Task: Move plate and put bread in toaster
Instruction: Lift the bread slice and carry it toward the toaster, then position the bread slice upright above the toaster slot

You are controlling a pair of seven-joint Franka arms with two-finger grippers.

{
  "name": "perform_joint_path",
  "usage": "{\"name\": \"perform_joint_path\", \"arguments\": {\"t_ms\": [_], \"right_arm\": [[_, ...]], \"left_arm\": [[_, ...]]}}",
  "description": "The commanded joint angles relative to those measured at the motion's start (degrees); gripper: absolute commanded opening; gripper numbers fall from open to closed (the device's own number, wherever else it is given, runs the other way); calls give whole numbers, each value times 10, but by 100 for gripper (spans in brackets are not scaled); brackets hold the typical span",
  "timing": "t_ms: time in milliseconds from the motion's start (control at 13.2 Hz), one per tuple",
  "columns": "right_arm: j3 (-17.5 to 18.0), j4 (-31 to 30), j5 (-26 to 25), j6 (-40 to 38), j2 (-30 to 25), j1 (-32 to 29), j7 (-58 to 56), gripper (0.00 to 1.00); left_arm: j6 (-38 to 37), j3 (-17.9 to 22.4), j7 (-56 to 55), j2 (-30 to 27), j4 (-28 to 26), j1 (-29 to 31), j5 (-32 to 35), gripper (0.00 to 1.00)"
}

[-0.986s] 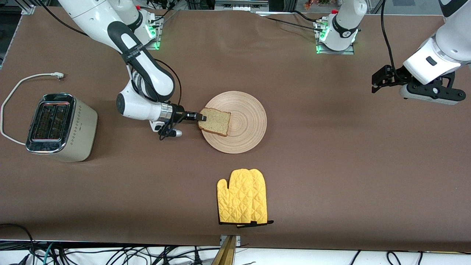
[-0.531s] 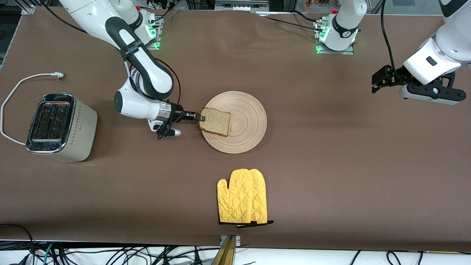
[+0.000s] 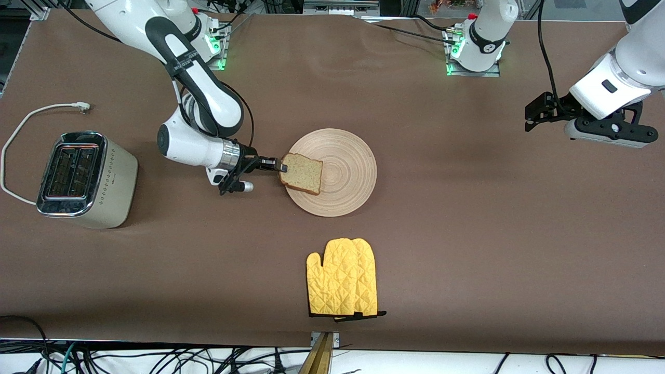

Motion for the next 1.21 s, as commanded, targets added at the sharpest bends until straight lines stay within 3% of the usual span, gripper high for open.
{"name": "perform_joint_path", "arguments": {"t_ms": [0,152,303,531,758,1137], "right_arm": [[-10,-14,-8,-11,-62,-4,-3,0],[-39,-8,-66,-50,-86,-4,-1,0],[-86,27,-143,-143,-106,-4,27,0],[-150,142,-299,-333,-112,-4,73,0],[-189,217,-414,-477,-113,-4,84,0],[-271,234,-584,-592,-154,-4,70,0]], "left_arm": [[-2,-2,-7,3,9,0,-4,100],[-2,-2,-7,3,9,0,-4,100],[-3,-3,-7,3,9,0,-4,100],[-4,-3,-8,2,9,0,-4,100],[-9,-3,-7,2,9,0,-4,100],[-9,-4,-8,2,10,0,-4,100]]}}
